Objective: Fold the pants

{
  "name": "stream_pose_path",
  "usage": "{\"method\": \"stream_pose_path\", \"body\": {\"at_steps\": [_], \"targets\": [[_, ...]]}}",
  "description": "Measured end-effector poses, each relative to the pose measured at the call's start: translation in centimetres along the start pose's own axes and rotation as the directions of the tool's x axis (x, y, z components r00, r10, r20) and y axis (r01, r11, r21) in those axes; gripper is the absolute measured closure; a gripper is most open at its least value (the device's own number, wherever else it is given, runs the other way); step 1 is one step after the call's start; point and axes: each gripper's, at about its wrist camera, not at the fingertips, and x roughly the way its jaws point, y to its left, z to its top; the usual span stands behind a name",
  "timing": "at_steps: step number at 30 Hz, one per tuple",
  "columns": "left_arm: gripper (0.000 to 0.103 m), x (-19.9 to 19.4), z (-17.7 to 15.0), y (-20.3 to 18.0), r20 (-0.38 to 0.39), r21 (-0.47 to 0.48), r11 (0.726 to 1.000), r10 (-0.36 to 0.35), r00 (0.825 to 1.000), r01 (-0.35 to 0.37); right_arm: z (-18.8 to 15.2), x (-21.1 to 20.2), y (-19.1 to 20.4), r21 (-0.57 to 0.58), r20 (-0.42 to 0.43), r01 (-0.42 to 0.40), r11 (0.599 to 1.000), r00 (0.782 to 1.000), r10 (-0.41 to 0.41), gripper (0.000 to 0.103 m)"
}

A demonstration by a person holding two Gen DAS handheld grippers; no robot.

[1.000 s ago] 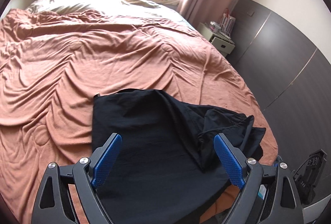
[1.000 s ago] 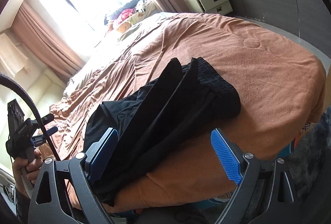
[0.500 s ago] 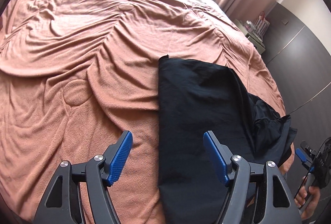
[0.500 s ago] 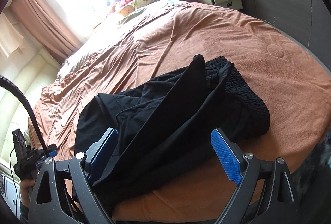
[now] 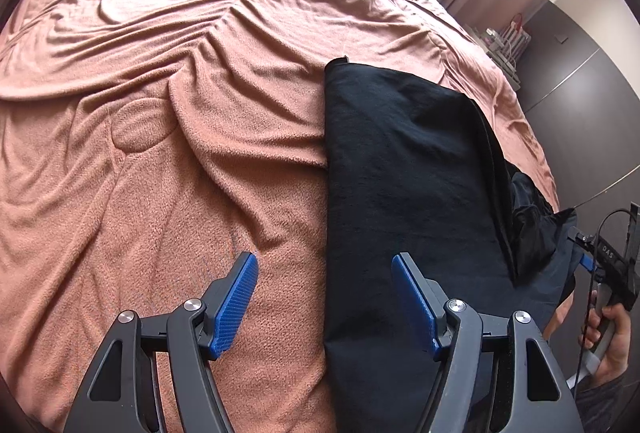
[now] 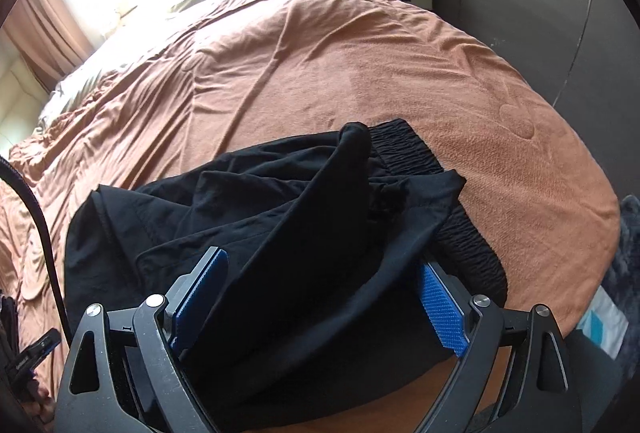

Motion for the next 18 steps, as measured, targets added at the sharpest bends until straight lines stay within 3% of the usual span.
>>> {"method": "stream_pose_path", "body": {"at_steps": [3, 5, 7, 10, 18], "targets": [[0.031, -0.1, -0.3, 0.2, 0.005, 0.001, 1.000, 0.005, 1.000, -0.005, 0.6, 0.0, 0.1, -0.013, 0.014, 0.079, 0.997, 0.997, -0.079, 0.012], [0.031, -0.2, -0.4, 0.2, 0.004, -0.006, 1.000, 0.002, 1.000, -0.002, 0.6, -0.1, -0.1, -0.013, 0.003, 0.080, 0.997, 0.997, -0.080, 0.035], [0.031, -0.2, -0.5, 0.2, 0.005, -0.011, 1.000, -0.004, 1.000, 0.004, 0.3, -0.3, -0.9, 0.007, -0.016, 0.049, 0.999, 0.999, -0.048, 0.070], [0.031, -0.1, -0.6, -0.2, 0.002, -0.008, 1.000, -0.010, 1.000, 0.010, -0.3, -0.6, -2.1, 0.019, -0.031, 0.004, 1.000, 1.000, -0.004, 0.099], [0.031, -0.5, -0.8, -1.3, 0.011, 0.025, 1.000, -0.017, 1.000, 0.017, -2.5, -3.6, -5.2, 0.078, 0.029, -0.050, 0.996, 0.998, 0.047, 0.103]]}}
